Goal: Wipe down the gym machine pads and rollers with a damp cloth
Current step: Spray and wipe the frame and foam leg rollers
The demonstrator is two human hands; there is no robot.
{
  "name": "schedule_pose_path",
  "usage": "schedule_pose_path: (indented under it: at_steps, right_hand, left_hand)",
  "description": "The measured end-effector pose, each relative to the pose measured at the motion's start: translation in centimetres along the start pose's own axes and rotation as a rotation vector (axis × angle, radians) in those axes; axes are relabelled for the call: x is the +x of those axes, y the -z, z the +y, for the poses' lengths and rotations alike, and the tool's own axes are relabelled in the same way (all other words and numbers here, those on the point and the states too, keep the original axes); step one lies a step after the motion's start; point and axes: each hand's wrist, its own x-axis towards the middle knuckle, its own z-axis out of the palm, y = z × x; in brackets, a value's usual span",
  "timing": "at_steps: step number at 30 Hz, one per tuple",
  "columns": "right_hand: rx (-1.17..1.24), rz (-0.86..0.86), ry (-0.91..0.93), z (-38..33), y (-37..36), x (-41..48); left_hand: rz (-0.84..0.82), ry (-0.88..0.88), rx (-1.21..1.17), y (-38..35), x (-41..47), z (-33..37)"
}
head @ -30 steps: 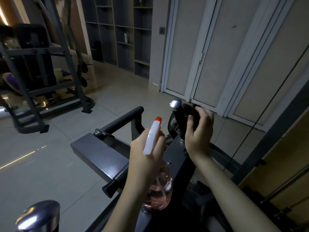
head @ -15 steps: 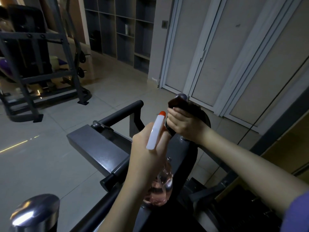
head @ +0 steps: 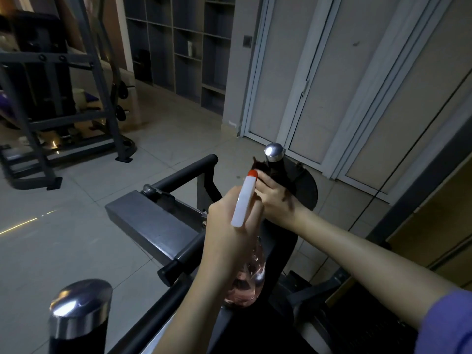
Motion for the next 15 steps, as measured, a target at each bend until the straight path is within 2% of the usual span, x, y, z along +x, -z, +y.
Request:
schedule_pose_path:
  at_steps: [5, 8, 11, 15]
  right_hand:
    - [-0.136, -0.133, 0.099, 1.3, -2.3, -0.9]
    - [-0.172, -0.158, 0.084, 0.7, -3.1, -0.7]
    - [-0.142, -0.091, 0.094, -0.3, -3.6, -0.8]
    - [0.035, -0.06, -0.039, -1.7, -4.5, -2.0]
  left_hand:
    - [-0.004, -0.001, -0.007, -0.1, 0.3, -0.1]
    - [0.008, 0.04, -0.056, 0.3, 0.2, 0.1]
    - [0.006, 0.042, -0.045, 0.7, 0.3, -0.1]
    - [0.006, 0.054, -0.012, 0.3, 0.3, 0.0]
